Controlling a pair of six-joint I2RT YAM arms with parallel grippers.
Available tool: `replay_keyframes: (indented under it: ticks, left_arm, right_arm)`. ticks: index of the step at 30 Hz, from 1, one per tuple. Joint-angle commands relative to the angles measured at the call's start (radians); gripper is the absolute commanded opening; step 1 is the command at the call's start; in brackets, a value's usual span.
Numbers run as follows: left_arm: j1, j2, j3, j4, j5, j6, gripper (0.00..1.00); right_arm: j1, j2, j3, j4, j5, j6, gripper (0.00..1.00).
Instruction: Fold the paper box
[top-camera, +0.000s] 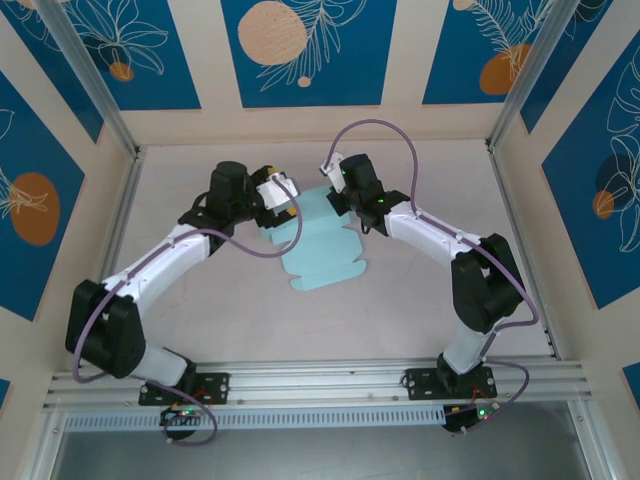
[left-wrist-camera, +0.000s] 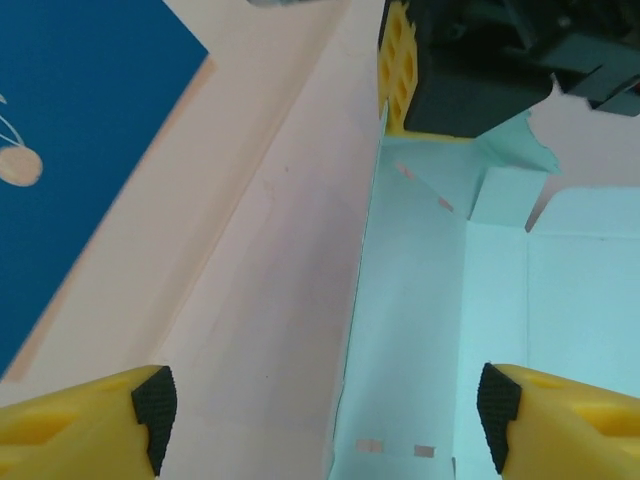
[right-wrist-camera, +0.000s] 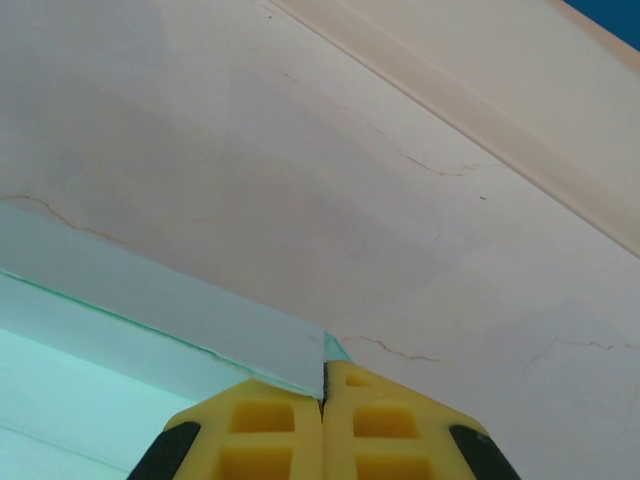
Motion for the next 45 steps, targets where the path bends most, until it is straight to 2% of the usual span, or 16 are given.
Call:
replay_keyframes:
  ticks: [1, 4, 6, 9, 11, 14, 18, 20, 22, 27, 30, 33, 34, 40, 42, 45]
  left_arm:
    - [-0.014, 0.065, 0.067, -0.056, -0.06, 0.056, 0.74]
    - [-0.026, 0.1, 0.091, -0.061, -0.068, 0.057, 0.66]
    - [-0.033, 0.115, 0.088, -0.048, -0.074, 0.058, 0.65]
    - [-0.043, 0.139, 0.083, -0.02, -0.108, 0.066, 0.54]
    - [-0.05, 0.152, 0.076, 0.007, -0.14, 0.075, 0.41]
    - [-0.062, 0.156, 0.05, 0.074, -0.174, 0.08, 0.32]
    - [-0.075, 0.153, 0.037, 0.121, -0.194, 0.082, 0.32]
    - [-0.078, 0.148, 0.033, 0.132, -0.193, 0.084, 0.43]
    - [-0.078, 0.141, 0.029, 0.135, -0.181, 0.082, 0.44]
    - [-0.078, 0.146, 0.031, 0.12, -0.189, 0.092, 0.17]
    - [-0.079, 0.14, 0.025, 0.127, -0.184, 0.09, 0.11]
    - [-0.079, 0.137, 0.018, 0.138, -0.176, 0.089, 0.0]
    - [-0.08, 0.136, 0.014, 0.14, -0.175, 0.092, 0.0]
    - [-0.099, 0.144, -0.034, 0.172, -0.187, 0.15, 0.0]
    - [-0.111, 0.146, -0.07, 0.212, -0.215, 0.187, 0.0]
    - [-0.139, 0.149, -0.125, 0.286, -0.265, 0.254, 0.0]
  right_arm:
    - [0.016, -0.054, -0.011, 0.044, 0.018, -0.004, 0.0]
    - [0.018, -0.06, -0.016, 0.043, 0.016, 0.008, 0.0]
    - [0.019, -0.065, -0.021, 0.044, 0.012, 0.017, 0.0]
    - [0.02, -0.077, -0.034, 0.051, -0.004, 0.032, 0.0]
    - [0.021, -0.081, -0.038, 0.052, -0.012, 0.042, 0.0]
    - [0.021, -0.079, -0.037, 0.049, -0.015, 0.047, 0.0]
    - [0.022, -0.065, -0.037, 0.04, -0.019, 0.055, 0.0]
    - [0.022, -0.059, -0.041, 0.035, -0.018, 0.058, 0.0]
    - [0.023, -0.058, -0.046, 0.035, -0.019, 0.065, 0.0]
    - [0.023, -0.061, -0.052, 0.034, -0.026, 0.07, 0.0]
    - [0.023, -0.055, -0.046, 0.025, -0.028, 0.07, 0.0]
    - [0.023, -0.05, -0.038, 0.014, -0.035, 0.076, 0.0]
    - [0.023, -0.051, -0.035, 0.005, -0.04, 0.083, 0.02]
    - [0.011, -0.084, 0.006, -0.13, -0.097, 0.207, 0.32]
    - [-0.011, -0.111, 0.016, -0.187, -0.132, 0.288, 0.37]
    - [-0.062, -0.165, 0.007, -0.243, -0.205, 0.409, 0.38]
